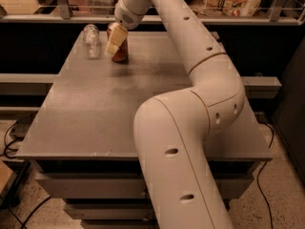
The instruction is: Move coke can near water bottle
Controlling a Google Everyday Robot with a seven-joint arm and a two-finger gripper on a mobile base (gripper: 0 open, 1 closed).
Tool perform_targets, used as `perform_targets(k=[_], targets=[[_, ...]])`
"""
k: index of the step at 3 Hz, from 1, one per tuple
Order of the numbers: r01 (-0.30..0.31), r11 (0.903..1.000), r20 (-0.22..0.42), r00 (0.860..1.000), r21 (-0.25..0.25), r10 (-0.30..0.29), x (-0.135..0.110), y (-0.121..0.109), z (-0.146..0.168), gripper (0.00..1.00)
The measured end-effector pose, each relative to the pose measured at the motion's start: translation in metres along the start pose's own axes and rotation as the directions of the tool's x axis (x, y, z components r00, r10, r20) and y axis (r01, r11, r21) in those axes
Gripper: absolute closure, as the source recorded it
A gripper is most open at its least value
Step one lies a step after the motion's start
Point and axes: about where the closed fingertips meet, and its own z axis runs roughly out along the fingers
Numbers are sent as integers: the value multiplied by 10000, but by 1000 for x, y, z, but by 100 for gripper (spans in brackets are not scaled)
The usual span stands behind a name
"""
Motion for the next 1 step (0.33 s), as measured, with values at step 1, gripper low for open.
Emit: perform_targets(k=[1], targets=[[-242, 9997, 160, 9996, -12, 242, -3, 0, -6, 0]])
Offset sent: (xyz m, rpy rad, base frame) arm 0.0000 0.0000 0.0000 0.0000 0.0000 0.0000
